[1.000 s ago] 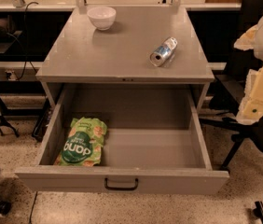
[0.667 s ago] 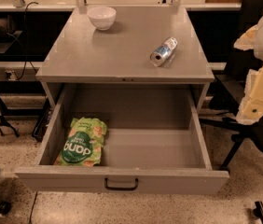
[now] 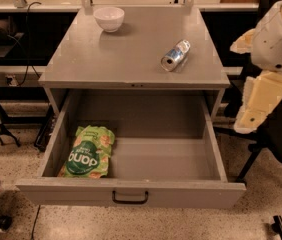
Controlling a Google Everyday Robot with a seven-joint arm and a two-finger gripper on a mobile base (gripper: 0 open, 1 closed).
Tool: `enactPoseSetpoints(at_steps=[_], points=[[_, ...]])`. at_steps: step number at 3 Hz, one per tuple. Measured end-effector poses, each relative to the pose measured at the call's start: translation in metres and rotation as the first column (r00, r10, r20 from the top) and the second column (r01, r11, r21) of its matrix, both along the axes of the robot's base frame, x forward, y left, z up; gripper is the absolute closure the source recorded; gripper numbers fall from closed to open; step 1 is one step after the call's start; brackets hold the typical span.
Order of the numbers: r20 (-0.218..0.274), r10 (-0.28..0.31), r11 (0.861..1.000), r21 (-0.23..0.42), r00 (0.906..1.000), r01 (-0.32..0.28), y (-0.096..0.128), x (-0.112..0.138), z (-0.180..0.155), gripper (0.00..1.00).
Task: Pick green rice chip bag from top drawer and place on counter
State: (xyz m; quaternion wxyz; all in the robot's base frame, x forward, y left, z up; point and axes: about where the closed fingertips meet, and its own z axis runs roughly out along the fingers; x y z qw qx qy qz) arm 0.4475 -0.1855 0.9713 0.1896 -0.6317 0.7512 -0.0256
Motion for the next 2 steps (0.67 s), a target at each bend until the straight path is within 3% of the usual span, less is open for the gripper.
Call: enactPoseSetpoints(at_steps=[2], points=[[0.057, 0.1, 0.98, 0.168, 0.9934, -0.108, 0.072, 0.039, -0.041, 0.0]])
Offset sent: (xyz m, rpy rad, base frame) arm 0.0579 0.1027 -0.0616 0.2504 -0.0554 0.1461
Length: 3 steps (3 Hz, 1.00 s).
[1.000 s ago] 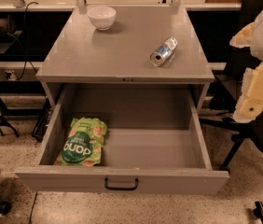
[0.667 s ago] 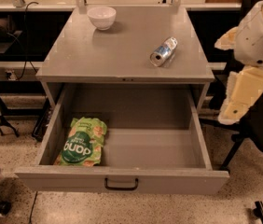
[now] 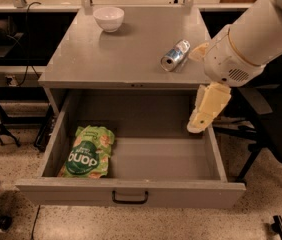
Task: Pick green rice chip bag from top drawer and place on counter
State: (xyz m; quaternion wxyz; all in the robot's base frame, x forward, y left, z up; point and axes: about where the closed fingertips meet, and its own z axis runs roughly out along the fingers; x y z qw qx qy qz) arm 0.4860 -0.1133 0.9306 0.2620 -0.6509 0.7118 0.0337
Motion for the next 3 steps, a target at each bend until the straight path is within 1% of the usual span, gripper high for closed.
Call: enactPoseSetpoints(at_steps=[1, 2, 3], points=[[-0.009, -0.008, 1.0, 0.016, 0.9999, 0.008, 0.001, 0.0, -0.003, 0.0], [-0.054, -0.017, 0.994, 0.103, 0.9984, 0.023, 0.01, 0.004, -0.025, 0.0], [-0.088, 0.017, 0.982, 0.187, 0.996, -0.001, 0.037, 0.014, -0.049, 0.0]])
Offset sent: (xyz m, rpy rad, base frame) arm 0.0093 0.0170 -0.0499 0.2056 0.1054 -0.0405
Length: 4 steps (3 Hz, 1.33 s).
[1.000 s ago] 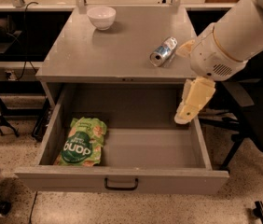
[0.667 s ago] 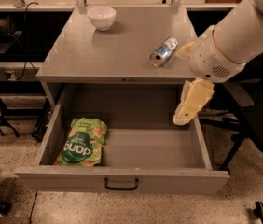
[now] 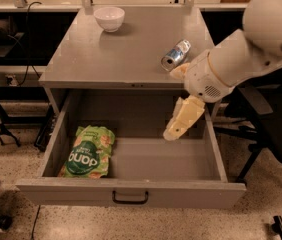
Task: Pick green rice chip bag from top drawer and place on counter
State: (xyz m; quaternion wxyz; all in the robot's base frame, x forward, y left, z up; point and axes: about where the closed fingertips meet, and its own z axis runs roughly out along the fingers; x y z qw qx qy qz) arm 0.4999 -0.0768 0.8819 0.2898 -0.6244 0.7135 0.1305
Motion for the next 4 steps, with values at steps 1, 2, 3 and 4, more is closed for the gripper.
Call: enactPoseSetpoints(at_steps=[1, 2, 3, 4], points=[[-0.023, 0.048, 0.994, 0.096, 0.9986, -0.045, 0.065, 0.033, -0.05, 0.0], [-0.02, 0.045, 0.994, 0.097, 0.9988, -0.043, 0.065, 0.034, -0.05, 0.0], [-0.044, 0.033, 0.991, 0.134, 0.9985, -0.027, 0.065, 0.029, -0.065, 0.0], [-0.062, 0.044, 0.98, 0.198, 0.9971, -0.031, 0.083, 0.033, -0.093, 0.0]])
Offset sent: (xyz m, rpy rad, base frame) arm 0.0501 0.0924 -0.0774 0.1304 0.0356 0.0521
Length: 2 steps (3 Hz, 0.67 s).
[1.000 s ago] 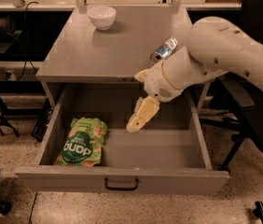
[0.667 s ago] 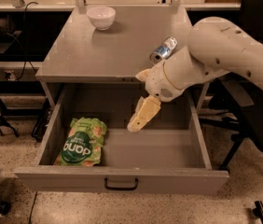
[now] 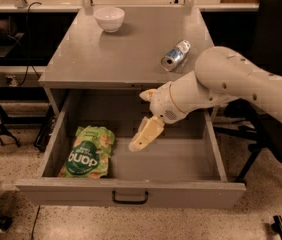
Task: Pick green rice chip bag from top drawer and place on counter
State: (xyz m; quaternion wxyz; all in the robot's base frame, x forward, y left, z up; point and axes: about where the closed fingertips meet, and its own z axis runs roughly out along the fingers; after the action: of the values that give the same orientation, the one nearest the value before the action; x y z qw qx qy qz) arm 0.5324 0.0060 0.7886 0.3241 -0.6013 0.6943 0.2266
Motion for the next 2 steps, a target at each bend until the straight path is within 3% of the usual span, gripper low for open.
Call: enactPoseSetpoints(at_steps=[2], points=[[-0.009, 0.012, 0.997, 0.077, 0.9999, -0.011, 0.045, 0.013, -0.055, 0.0]])
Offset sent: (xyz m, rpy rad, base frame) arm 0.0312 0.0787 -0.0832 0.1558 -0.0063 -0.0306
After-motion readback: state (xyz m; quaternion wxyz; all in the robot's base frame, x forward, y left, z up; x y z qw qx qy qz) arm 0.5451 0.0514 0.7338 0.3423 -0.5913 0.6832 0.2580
